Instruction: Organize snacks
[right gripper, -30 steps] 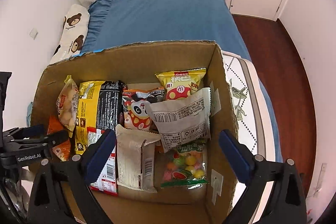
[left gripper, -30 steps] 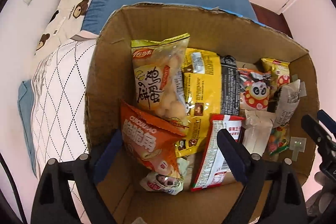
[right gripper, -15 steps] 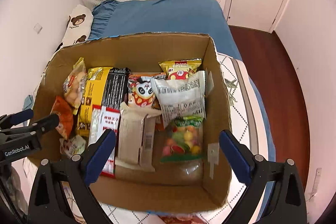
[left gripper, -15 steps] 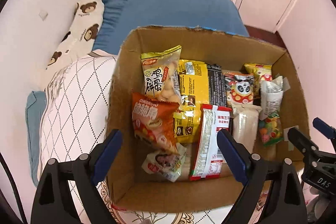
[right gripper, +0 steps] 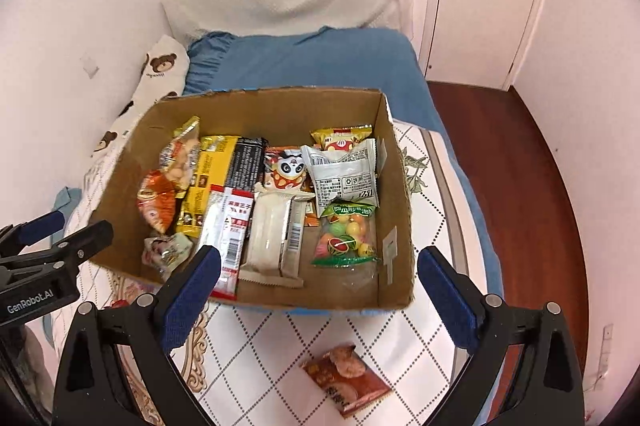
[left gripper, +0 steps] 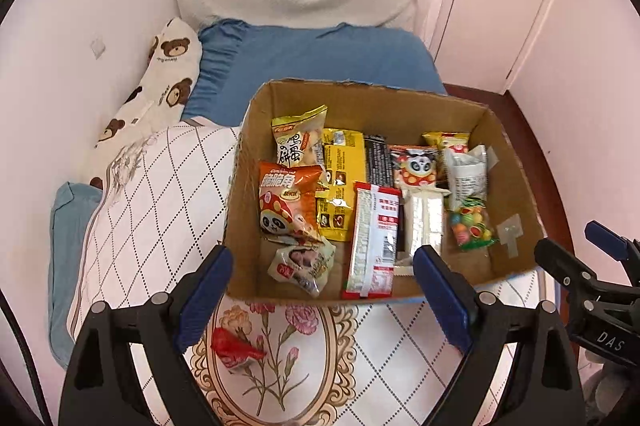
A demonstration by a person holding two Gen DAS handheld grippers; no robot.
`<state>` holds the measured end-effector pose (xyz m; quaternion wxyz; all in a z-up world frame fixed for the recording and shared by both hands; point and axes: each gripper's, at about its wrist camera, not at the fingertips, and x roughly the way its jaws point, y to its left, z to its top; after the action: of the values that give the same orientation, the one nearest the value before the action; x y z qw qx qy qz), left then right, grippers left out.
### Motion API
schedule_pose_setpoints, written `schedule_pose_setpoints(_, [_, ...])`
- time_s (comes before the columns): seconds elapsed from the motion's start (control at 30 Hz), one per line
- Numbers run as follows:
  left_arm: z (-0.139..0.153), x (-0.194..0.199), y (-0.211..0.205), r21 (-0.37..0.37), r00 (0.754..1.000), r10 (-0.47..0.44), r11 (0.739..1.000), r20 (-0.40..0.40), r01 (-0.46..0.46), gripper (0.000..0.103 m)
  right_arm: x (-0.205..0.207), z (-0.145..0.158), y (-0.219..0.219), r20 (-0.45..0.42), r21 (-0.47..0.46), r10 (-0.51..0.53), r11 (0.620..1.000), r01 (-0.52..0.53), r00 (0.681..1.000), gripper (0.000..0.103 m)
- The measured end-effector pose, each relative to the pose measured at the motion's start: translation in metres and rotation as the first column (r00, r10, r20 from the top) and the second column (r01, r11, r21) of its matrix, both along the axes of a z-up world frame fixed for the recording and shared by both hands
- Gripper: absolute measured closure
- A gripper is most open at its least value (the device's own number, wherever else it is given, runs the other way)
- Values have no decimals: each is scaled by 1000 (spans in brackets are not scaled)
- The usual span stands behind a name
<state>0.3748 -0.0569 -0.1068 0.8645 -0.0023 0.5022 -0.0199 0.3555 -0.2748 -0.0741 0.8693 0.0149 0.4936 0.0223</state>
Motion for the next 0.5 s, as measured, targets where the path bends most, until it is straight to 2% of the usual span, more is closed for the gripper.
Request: schedule_pose_setpoints(0.5, [62,-87,4,-13,986,-25,1000,167,27,11,-84,60,3,140,14,13,1000,-15,990,2])
